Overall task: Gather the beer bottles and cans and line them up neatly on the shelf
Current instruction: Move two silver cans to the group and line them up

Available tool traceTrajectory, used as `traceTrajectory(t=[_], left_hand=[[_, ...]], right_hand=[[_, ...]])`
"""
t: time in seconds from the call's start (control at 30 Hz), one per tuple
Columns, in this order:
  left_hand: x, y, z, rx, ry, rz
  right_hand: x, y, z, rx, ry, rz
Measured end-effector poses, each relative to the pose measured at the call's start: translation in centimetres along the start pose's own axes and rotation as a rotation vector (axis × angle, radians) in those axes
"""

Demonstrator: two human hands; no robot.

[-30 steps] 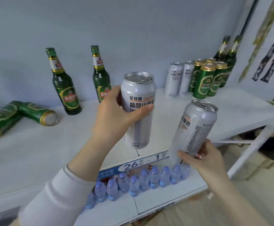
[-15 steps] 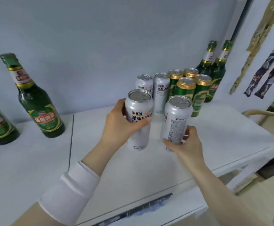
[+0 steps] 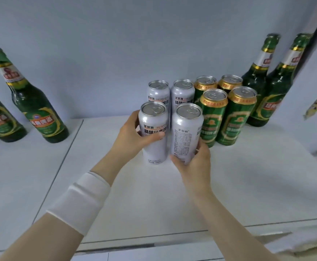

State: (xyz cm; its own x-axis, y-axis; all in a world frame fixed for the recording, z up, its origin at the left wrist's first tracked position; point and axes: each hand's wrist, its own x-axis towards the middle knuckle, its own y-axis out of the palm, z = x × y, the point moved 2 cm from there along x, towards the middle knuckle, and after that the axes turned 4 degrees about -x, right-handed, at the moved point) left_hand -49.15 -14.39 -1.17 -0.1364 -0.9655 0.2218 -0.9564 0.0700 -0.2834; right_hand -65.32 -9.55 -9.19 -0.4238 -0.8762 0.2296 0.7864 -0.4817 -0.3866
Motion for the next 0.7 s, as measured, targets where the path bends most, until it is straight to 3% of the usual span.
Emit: traceTrajectory(t=[0.17,0.27,0.43,0.7], left_hand=[[0.0,-1.1,-1.7,0.116,-0.003,0.07],[0.4,-2.1,-3.9,0.304,0.121,0.051],[1.3,-1.6,-5.7,0.655,0.228,0.223],[2.5,-1.4,-5.8,0.608,0.234,0.259]], right_hand=[[-0.3,-1.2,-1.2,-0.079,-0.043,0.108],[0.0,-1.0,-0.6,-0.059,0.021,0.005],[-0.1,-0.1,0.3,-0.12,-0.004,-0.075],[0.4,-0.4,0.9,-0.162,0.033,-0.123]])
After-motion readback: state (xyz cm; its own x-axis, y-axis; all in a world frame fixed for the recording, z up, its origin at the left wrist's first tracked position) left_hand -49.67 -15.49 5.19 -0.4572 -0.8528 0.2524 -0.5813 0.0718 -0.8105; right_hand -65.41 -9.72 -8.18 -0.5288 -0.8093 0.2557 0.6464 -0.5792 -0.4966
